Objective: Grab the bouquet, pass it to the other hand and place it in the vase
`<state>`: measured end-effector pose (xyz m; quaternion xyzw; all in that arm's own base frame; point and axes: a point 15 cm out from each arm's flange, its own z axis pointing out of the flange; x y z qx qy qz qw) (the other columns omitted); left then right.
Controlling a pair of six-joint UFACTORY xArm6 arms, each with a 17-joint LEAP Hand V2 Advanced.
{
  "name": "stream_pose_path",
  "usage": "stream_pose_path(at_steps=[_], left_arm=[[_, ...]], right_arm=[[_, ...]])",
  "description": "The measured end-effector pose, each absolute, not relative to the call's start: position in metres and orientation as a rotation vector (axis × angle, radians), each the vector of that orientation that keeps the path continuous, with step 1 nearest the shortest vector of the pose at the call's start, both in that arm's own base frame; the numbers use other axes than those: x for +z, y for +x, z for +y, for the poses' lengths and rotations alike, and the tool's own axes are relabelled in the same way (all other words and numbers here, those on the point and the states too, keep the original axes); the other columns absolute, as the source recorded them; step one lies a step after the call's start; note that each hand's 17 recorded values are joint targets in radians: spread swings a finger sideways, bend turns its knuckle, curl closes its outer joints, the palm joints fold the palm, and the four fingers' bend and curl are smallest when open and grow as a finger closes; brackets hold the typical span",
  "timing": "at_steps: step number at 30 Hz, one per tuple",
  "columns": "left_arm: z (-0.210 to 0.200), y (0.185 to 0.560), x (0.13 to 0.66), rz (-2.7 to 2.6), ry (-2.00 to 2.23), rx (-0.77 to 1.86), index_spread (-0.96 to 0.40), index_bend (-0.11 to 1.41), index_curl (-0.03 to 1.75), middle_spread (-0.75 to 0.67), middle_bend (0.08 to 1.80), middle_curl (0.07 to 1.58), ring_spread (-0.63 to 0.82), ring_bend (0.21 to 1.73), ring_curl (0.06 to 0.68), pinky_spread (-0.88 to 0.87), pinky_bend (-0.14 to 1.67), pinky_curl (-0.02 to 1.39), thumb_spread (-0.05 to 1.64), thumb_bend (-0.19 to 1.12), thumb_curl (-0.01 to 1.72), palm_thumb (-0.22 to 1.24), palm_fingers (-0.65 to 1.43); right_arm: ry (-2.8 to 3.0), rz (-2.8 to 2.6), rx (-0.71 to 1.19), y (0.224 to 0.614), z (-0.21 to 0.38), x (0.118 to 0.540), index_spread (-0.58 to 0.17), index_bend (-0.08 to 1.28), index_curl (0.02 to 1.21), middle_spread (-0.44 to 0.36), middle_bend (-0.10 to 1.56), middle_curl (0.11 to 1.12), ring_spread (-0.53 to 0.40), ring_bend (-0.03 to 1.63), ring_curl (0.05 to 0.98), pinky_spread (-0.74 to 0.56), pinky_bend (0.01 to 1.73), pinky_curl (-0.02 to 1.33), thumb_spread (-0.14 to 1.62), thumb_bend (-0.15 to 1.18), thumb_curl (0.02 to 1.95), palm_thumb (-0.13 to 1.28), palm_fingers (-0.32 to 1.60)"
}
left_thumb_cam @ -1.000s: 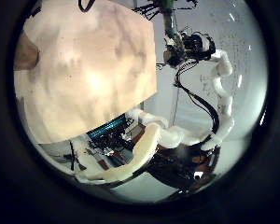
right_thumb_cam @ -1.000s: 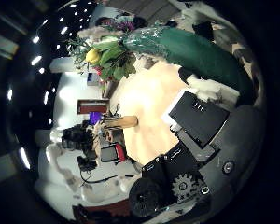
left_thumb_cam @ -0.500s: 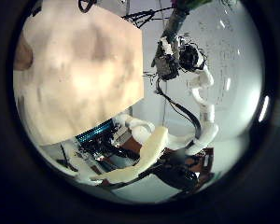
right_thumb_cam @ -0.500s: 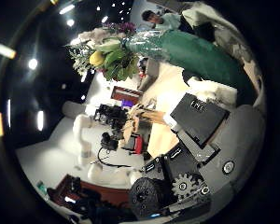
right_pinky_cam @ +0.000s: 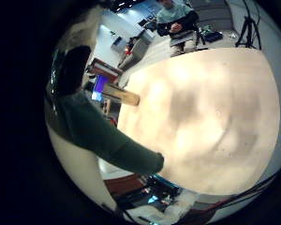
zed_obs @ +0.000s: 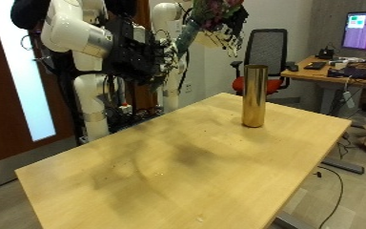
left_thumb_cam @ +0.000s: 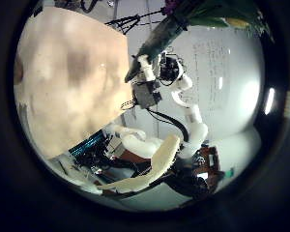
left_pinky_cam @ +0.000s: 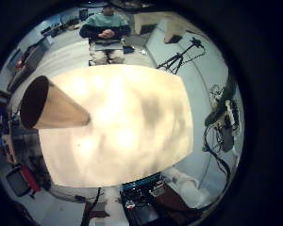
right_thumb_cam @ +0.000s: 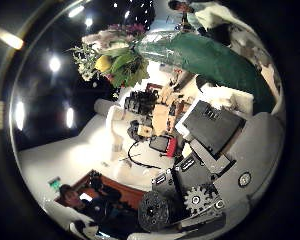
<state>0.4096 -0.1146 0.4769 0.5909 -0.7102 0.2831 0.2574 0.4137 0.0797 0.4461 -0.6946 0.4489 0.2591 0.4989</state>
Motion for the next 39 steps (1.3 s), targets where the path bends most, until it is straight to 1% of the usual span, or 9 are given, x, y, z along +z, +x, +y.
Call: stream_pose_path(at_steps=[6,15,22,27,31,34,35,36,39], left_arm=[[-0.121,0.409,0.476,-1.895,1.568,0.766,0.22,0.17,0.34,0.34,0.28,0.33,0.48,0.45,0.216,0.47,0.18,0.25,0.91,-0.03,0.29,0.13,0.14],[-0.130,0.409,0.473,-1.858,1.507,0.762,0.23,0.16,0.32,0.41,0.23,0.32,0.49,0.48,0.218,0.48,0.19,0.27,0.82,-0.03,0.31,0.15,0.13],[-0.142,0.407,0.484,-1.803,1.400,0.802,0.25,0.15,0.30,0.41,0.25,0.33,0.50,0.52,0.223,0.48,0.20,0.28,0.80,-0.04,0.32,0.15,0.15],[-0.141,0.408,0.500,-1.750,1.350,0.886,0.29,0.14,0.28,0.41,0.28,0.33,0.50,0.55,0.226,0.47,0.21,0.30,0.78,-0.04,0.33,0.16,0.16],[-0.140,0.410,0.502,-1.746,1.350,0.897,0.30,0.16,0.27,0.38,0.31,0.34,0.49,0.56,0.222,0.46,0.21,0.30,0.78,-0.04,0.33,0.17,0.18],[-0.140,0.410,0.501,-1.740,1.350,0.893,0.28,0.18,0.29,0.32,0.34,0.35,0.48,0.56,0.213,0.45,0.19,0.30,0.79,-0.03,0.33,0.18,0.24],[-0.141,0.410,0.500,-1.735,1.352,0.889,0.28,0.18,0.29,0.30,0.35,0.35,0.48,0.55,0.207,0.44,0.18,0.29,0.79,-0.03,0.33,0.18,0.25],[-0.141,0.410,0.499,-1.730,1.353,0.882,0.26,0.19,0.30,0.24,0.40,0.36,0.46,0.53,0.197,0.41,0.18,0.28,0.80,-0.03,0.33,0.20,0.30],[-0.141,0.410,0.498,-1.718,1.354,0.872,0.23,0.19,0.33,0.14,0.46,0.39,0.42,0.52,0.191,0.35,0.18,0.27,0.81,-0.03,0.33,0.23,0.36]], right_arm=[[-1.705,1.019,0.643,0.408,0.105,0.456,-0.269,1.05,1.01,-0.118,1.37,0.78,-0.185,1.44,0.654,-0.24,1.00,1.15,0.17,-0.02,0.96,1.21,1.11],[-1.721,0.930,0.661,0.396,0.137,0.473,-0.269,1.06,1.01,-0.120,1.37,0.79,-0.189,1.44,0.657,-0.25,0.98,1.18,0.16,-0.02,0.95,1.21,1.10],[-1.749,0.893,0.683,0.389,0.154,0.473,-0.268,1.07,1.01,-0.120,1.37,0.79,-0.196,1.43,0.668,-0.26,0.96,1.21,0.16,-0.02,0.95,1.20,1.09],[-1.747,0.916,0.718,0.386,0.158,0.455,-0.267,1.07,1.01,-0.121,1.37,0.79,-0.199,1.42,0.676,-0.27,0.95,1.22,0.16,-0.02,0.95,1.20,1.10],[-1.746,0.932,0.715,0.388,0.159,0.448,-0.268,1.06,1.01,-0.121,1.37,0.79,-0.200,1.41,0.683,-0.27,0.95,1.23,0.16,-0.02,0.95,1.20,1.10],[-1.761,0.916,0.717,0.386,0.168,0.447,-0.269,1.06,1.01,-0.121,1.36,0.79,-0.202,1.41,0.688,-0.28,0.94,1.24,0.17,-0.02,0.95,1.20,1.09],[-1.765,0.909,0.716,0.385,0.169,0.447,-0.269,1.06,1.01,-0.120,1.36,0.79,-0.202,1.41,0.689,-0.28,0.94,1.24,0.17,-0.02,0.95,1.20,1.09],[-1.767,0.907,0.715,0.385,0.170,0.448,-0.269,1.06,1.01,-0.120,1.36,0.79,-0.203,1.41,0.691,-0.28,0.94,1.25,0.17,-0.02,0.95,1.20,1.09],[-1.771,0.904,0.705,0.384,0.171,0.450,-0.270,1.06,1.01,-0.120,1.36,0.79,-0.203,1.40,0.692,-0.28,0.93,1.25,0.17,-0.02,0.95,1.19,1.09]])
